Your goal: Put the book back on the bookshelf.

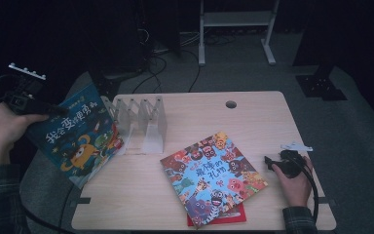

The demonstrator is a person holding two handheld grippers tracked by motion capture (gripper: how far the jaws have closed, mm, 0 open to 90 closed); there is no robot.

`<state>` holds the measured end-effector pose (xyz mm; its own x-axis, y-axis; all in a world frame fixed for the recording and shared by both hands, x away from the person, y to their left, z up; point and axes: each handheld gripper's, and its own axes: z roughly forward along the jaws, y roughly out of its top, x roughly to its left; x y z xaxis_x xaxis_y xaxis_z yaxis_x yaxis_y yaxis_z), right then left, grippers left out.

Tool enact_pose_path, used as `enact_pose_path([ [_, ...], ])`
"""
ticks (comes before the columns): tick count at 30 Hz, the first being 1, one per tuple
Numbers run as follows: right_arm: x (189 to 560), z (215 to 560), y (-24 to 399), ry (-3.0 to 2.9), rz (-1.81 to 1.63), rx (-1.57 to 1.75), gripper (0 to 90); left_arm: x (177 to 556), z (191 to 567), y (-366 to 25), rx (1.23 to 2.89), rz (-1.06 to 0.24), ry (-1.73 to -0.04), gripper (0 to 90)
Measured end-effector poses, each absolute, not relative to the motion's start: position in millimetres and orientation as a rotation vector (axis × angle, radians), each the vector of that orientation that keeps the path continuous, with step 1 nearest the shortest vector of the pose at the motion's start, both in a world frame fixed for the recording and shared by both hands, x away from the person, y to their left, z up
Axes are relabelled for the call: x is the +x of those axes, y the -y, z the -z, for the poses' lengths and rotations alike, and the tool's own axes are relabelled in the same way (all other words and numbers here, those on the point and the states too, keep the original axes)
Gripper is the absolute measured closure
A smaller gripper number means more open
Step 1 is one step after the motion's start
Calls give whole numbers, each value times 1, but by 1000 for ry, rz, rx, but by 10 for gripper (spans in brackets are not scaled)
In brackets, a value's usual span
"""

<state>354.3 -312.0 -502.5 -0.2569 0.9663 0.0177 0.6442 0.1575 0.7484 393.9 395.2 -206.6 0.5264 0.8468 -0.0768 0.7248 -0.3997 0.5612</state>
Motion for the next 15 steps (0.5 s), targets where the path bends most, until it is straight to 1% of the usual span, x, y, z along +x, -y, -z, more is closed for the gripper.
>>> enact_pose_path([
  [8,354,502,312,-1969,-902,1524,248,424,212,-383,2233,-367,-1273,825],
  [15,354,502,312,-1969,-902,1525,248,448,214,-377,2210,-375,-1288,825],
])
